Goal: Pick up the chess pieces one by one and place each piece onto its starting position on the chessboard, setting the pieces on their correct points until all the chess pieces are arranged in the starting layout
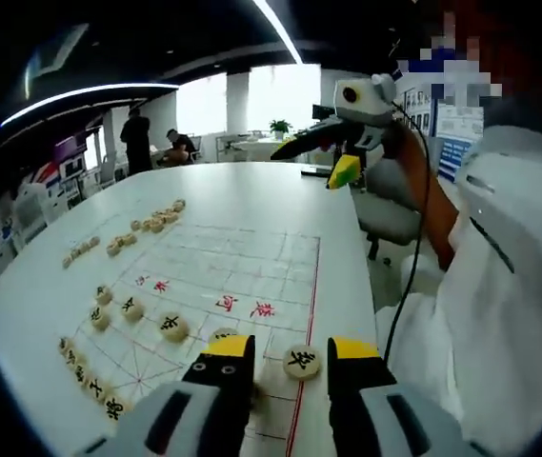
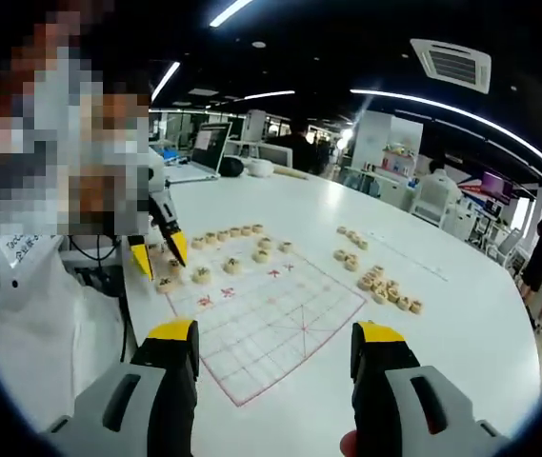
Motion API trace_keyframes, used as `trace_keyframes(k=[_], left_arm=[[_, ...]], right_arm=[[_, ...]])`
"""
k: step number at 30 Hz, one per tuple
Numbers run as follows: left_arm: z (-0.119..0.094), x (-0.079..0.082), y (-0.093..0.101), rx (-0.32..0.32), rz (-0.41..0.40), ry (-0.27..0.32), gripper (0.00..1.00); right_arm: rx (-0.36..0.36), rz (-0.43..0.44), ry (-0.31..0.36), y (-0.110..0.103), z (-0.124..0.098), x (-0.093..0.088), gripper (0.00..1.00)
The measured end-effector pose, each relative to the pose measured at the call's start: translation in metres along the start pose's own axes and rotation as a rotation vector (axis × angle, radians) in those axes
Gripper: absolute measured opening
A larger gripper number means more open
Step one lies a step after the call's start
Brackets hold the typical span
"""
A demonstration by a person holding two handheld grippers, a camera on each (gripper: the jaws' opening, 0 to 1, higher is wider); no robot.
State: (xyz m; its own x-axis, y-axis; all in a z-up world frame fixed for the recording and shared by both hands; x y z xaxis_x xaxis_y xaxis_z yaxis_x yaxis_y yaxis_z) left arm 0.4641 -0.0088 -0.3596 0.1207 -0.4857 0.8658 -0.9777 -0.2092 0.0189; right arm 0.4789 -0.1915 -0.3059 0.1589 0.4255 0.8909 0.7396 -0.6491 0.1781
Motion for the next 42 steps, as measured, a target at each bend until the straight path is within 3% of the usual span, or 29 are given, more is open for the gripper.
trace_keyframes(k=[3,6,9,13,14,19,22,26,29,34,39,42], left_arm=[[-0.008,0.022,-0.015,0.05,-0.03,0.093,0.32],[-0.021,0.05,-0.046,0.168,-0.073,0.217,0.32],[-0.028,0.057,-0.058,0.198,-0.091,0.247,0.32],[-0.04,0.074,-0.075,0.22,-0.172,0.38,0.32],[-0.041,0.074,-0.077,0.212,-0.186,0.39,0.32],[-0.04,0.074,-0.078,0.2,-0.162,0.394,0.31],[-0.037,0.077,-0.064,0.146,-0.148,0.402,0.31],[-0.033,0.071,-0.059,0.123,-0.139,0.4,0.31],[-0.036,0.066,-0.057,0.122,-0.113,0.375,0.32],[-0.055,0.072,-0.057,0.142,-0.089,0.42,0.35],[-0.056,0.073,-0.056,0.164,-0.05,0.414,0.4],[-0.059,0.074,-0.054,0.177,-0.011,0.389,0.46]], right_arm=[[-0.001,-0.002,0.002,0.0,0.0,0.001,0.65],[0.002,-0.004,0.004,-0.002,0.001,0.002,0.65],[0.006,-0.009,0.006,-0.004,0.001,0.002,0.65],[0.004,-0.013,0.007,-0.005,0.001,0.004,0.65],[0.003,-0.015,0.006,-0.005,0.001,0.004,0.65],[0.009,-0.019,0.006,-0.007,0.003,0.005,0.65],[0.026,-0.023,0.015,-0.012,0.004,0.008,0.65],[0.028,-0.014,0.027,-0.013,0.008,0.012,0.65],[0.035,-0.018,0.024,-0.017,0.011,0.013,0.65],[0.03,-0.007,0.024,-0.018,0.022,0.016,0.64],[0.005,0.021,-0.001,-0.015,0.029,0.007,0.64],[-0.068,0.026,-0.033,0.002,0.033,0.006,0.64]])
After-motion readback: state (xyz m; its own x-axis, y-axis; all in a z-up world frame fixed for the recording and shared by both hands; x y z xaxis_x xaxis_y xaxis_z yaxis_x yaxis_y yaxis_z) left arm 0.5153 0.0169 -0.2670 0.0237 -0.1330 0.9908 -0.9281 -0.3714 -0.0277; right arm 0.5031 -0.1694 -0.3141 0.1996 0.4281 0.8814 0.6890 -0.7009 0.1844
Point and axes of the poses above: the point that each gripper's makers call its tool centre point, and the gripper's own axes: z roughly forward along the fingers, y roughly to its right, x roughly out of its top, the point moved 1 cm from there along -z, roughly backward along the fingers, and after that the axes turned 1 degree about y, right-handed, at the moved point
